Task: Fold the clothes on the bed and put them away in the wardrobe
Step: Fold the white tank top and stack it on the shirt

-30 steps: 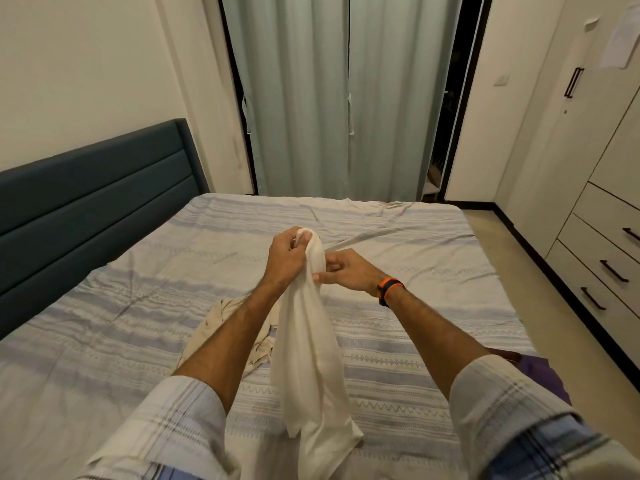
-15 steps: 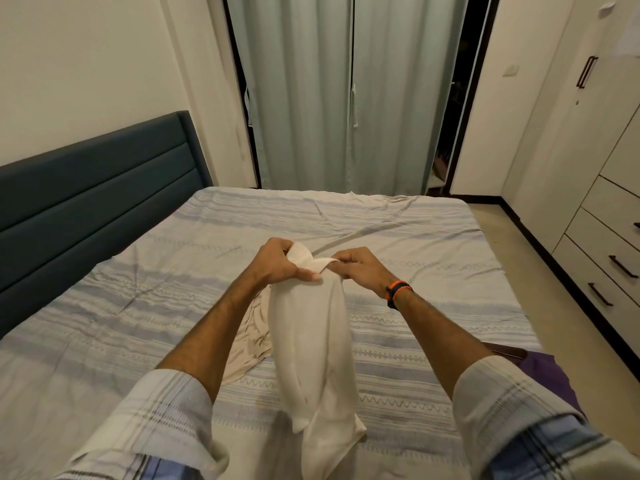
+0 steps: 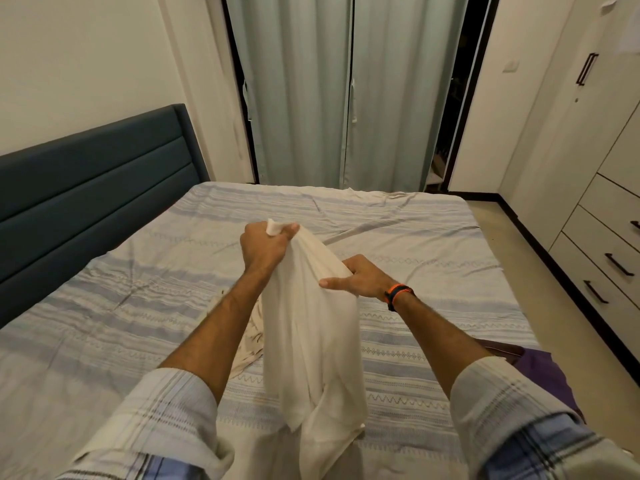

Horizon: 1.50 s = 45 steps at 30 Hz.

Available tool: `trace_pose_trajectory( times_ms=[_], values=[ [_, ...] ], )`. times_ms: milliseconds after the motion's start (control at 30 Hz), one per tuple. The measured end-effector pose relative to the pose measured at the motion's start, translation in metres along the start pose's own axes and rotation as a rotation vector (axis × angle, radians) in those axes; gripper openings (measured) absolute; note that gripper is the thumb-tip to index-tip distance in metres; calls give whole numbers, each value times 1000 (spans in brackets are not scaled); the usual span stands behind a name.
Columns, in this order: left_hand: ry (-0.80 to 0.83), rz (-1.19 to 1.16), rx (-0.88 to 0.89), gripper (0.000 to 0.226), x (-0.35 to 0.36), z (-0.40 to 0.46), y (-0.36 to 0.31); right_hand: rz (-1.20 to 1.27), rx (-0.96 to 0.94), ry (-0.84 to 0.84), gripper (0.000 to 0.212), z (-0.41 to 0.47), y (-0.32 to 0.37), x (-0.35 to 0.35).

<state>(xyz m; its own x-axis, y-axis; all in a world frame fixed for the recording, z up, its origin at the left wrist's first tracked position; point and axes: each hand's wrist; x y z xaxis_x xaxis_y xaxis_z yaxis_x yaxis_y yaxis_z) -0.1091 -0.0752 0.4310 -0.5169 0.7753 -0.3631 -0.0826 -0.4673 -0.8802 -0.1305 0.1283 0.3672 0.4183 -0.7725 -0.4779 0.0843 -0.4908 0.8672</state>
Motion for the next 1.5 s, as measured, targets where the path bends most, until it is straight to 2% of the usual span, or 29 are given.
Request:
trace_pose_trajectory(
  times_ms=[167, 267, 367, 433, 500, 567, 733, 800, 867, 967, 1067, 1167, 1233, 1300, 1367, 1433, 1500],
  values=[
    [-411, -116, -127, 23, -16, 10, 2, -122, 74, -53, 40, -6, -23, -7],
    [-455, -43, -147, 23, -27, 12, 15, -101, 96, -158, 37, -9, -28, -15],
    [-229, 47, -18, 27, -23, 9, 29, -49, 23, -243, 31, -9, -18, -18],
    [36, 53, 65, 33, -11, 1, 34, -52, -51, -276, 28, -5, -4, -10],
    [314, 81, 163, 52, 5, -7, 35, -60, -121, -292, 31, 0, 10, -1],
    [496, 134, 283, 62, 15, -9, 34, -81, -154, -291, 36, 4, 18, 2],
    [896, 157, 416, 56, 12, 2, 33, -179, -162, -83, 20, 0, 15, -15],
    [973, 191, 392, 39, 13, -1, 29, -202, -147, -41, 17, -1, 15, -15],
    [921, 254, 360, 20, 18, -3, 29, -224, -136, -44, 22, -1, 14, -12],
    [562, 362, 289, 19, 22, 1, 34, -263, -55, -47, 30, -5, 9, -10],
    [230, 381, 139, 12, 13, 12, 37, -273, 31, -26, 44, -12, -6, -13],
    [-6, 327, -50, 27, -7, 24, 41, -233, 66, -50, 42, -17, -20, -20],
    [-88, 349, -135, 35, -18, 28, 48, -184, 60, -102, 30, -19, -22, -23],
    [-62, 346, -174, 38, -21, 25, 54, -123, 25, -170, 25, -18, -18, -22],
    [56, 297, -152, 42, -17, 17, 54, -100, -35, -226, 24, -16, -8, -17],
    [221, 275, -5, 55, -10, 5, 50, -90, -92, -252, 18, -12, 3, -8],
    [438, 263, 200, 68, -2, -5, 42, -118, -150, -256, 23, -8, 15, 2]
  ],
)
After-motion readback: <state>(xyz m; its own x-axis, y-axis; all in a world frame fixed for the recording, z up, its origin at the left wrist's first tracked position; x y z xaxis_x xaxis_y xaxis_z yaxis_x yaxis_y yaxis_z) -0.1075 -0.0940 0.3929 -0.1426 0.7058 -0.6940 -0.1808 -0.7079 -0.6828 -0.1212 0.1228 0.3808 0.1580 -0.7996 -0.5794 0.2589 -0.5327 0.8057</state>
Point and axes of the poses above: each hand's wrist, its own z-axis towards the middle knuckle, its own x-axis out of the palm, y = z × x, and after that the axes turned 4 degrees about x, right-handed
